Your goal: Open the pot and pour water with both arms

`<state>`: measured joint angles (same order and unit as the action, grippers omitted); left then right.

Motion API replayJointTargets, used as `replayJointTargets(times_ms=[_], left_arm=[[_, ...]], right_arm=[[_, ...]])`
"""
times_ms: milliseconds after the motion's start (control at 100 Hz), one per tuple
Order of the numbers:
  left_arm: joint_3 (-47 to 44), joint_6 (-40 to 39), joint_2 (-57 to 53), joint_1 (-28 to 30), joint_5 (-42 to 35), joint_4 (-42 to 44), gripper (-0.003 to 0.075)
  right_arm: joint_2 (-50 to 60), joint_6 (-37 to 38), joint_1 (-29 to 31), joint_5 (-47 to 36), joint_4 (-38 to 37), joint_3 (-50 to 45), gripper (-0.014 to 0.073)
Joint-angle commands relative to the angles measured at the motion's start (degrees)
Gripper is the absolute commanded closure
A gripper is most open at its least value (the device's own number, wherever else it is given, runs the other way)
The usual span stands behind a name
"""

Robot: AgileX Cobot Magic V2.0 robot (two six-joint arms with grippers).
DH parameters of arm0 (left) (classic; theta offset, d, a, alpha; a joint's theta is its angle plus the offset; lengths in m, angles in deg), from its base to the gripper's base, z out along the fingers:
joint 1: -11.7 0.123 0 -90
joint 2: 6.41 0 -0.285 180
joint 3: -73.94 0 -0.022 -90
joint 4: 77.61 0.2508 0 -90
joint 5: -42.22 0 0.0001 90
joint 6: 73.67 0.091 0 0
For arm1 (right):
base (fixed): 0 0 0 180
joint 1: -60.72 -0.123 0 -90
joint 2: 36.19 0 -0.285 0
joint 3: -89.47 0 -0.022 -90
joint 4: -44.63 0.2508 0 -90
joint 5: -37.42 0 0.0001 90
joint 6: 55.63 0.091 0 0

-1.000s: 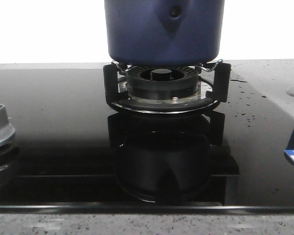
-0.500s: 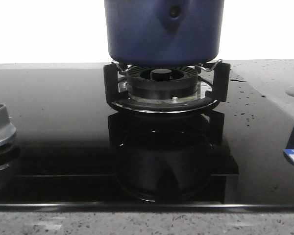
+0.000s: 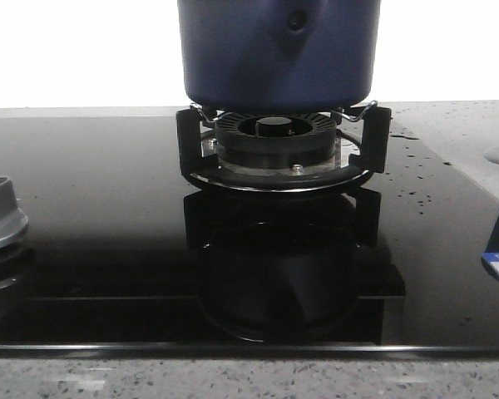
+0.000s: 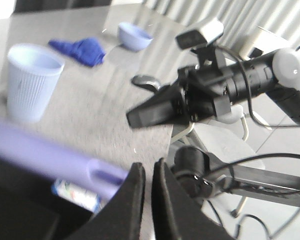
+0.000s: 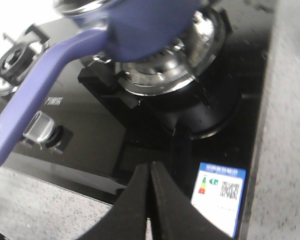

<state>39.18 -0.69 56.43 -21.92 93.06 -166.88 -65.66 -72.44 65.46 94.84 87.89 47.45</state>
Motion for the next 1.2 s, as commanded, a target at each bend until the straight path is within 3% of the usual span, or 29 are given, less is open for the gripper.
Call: replayJointTargets(times_ms=[0,140,330,430,550,680,750,920,1190], left_arm=[[4.55,5.33,3.39,1.07,2.45,-5.08,0.0721],[9.04,15.85,8.27,2.40,6.72,-3.65,0.0647],[15.82,20.04,12.53,2.54,3.10,0.10,0.0334],[18.06,20.04,13.67,2.54,-4.85,0.23,0.0236],[20.77,20.15,15.25,2.96,-10.77,2.40,0.0239],[24.62,20.24,18.44,6.07,-8.24,1.87,0.0239],[26.67,20.24,20.75,8.89,-5.84,-0.29,0.0239],[31.90,20.24,27.16,15.58,2.77,-4.33,0.0239],[36.46,20.28,33.22,15.13,5.81,-0.27,0.0199]], right_arm=[[-1.11,-2.61,0.31,-4.03,3.01,2.06,0.0665],[-1.11,-2.99,0.31,-5.84,3.01,2.28,0.0664],[-1.01,-10.32,0.31,-5.71,2.91,4.76,0.0631],[-1.01,-12.08,0.31,-6.26,2.91,6.27,0.0563],[-1.01,-12.06,0.31,-6.81,2.71,6.82,0.0395],[-1.01,-12.06,0.31,-7.02,2.65,6.82,0.0139],[-1.01,-12.06,0.31,-7.26,2.65,6.82,0.0057],[-1.01,-12.06,0.31,-7.37,2.57,6.82,0.0028],[-1.01,-12.06,0.31,-8.07,2.29,6.82,0.0028]])
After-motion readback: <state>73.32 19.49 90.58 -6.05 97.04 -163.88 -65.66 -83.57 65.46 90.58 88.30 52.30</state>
